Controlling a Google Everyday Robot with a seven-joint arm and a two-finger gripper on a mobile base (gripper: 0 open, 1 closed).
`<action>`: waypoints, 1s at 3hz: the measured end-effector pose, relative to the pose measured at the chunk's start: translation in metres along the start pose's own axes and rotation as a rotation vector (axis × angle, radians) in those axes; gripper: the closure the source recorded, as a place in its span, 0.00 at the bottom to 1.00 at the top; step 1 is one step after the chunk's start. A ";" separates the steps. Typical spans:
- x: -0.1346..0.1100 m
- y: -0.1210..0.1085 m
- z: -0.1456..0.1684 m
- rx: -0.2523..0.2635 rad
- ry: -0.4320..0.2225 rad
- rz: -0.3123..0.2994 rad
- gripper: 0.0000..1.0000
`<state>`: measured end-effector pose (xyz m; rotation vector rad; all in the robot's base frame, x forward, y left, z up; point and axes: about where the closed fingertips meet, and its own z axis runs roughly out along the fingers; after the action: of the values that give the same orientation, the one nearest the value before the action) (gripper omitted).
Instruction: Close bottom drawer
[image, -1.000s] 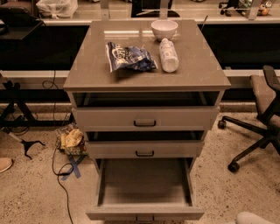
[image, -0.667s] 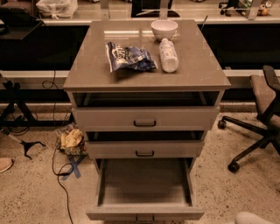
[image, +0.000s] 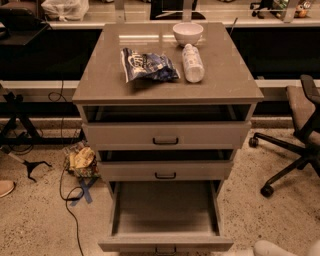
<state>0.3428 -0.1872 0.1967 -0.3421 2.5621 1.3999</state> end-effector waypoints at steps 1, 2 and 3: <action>-0.024 -0.036 0.041 -0.034 -0.052 0.002 1.00; -0.062 -0.057 0.057 -0.050 -0.154 -0.019 1.00; -0.062 -0.057 0.057 -0.050 -0.154 -0.019 1.00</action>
Offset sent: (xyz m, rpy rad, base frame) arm 0.1526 0.0253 -0.0739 0.1538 -0.2101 -0.2089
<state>0.4226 -0.1628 0.1383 -0.2543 2.3984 1.4264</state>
